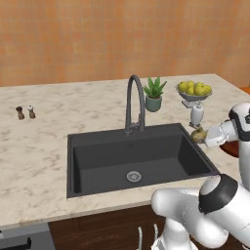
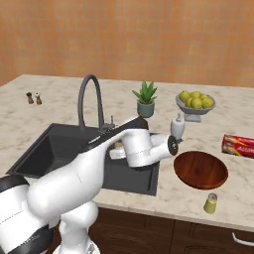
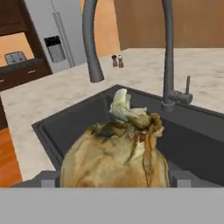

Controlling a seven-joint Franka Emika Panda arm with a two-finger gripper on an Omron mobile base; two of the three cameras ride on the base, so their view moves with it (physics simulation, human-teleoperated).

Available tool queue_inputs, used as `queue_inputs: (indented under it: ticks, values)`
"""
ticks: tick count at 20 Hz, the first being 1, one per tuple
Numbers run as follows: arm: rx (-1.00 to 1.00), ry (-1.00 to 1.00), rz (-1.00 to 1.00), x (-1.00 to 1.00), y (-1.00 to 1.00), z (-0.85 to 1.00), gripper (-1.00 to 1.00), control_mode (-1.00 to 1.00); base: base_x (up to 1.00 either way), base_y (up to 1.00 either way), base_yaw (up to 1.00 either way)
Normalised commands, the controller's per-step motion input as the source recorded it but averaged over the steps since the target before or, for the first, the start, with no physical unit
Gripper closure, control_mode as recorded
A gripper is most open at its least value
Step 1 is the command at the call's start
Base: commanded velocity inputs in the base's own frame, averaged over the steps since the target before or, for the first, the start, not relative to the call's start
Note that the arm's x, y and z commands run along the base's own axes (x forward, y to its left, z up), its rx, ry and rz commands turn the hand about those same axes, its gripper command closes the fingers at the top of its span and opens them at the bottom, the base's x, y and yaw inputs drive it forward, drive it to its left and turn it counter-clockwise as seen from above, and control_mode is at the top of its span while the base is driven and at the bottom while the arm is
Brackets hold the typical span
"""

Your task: Pick the onion from the sink and place it in the bowl. Then pick the bowl and place it in the microwave. Then close the microwave door and press the start button.

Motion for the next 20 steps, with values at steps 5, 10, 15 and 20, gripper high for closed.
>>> queue_inputs:
  ticks: [5, 10, 15, 20]
  values:
    - [-0.09, 0.28, -0.40, -0.24, -0.54, 0.64, 1.00, -1.00, 0.00, 0.00, 0.00]
    - [-0.22, 0.29, -0.45, -0.12, -0.34, 0.15, 1.00, -1.00, 0.00, 0.00, 0.00]
    - [-0.23, 0.32, -0.39, -0.03, -0.41, -0.02, 1.00, -1.00, 0.00, 0.00, 0.00]
    - [-0.10, 0.25, -0.30, 0.02, -0.55, -0.08, 1.00, -1.00, 0.00, 0.00, 0.00]
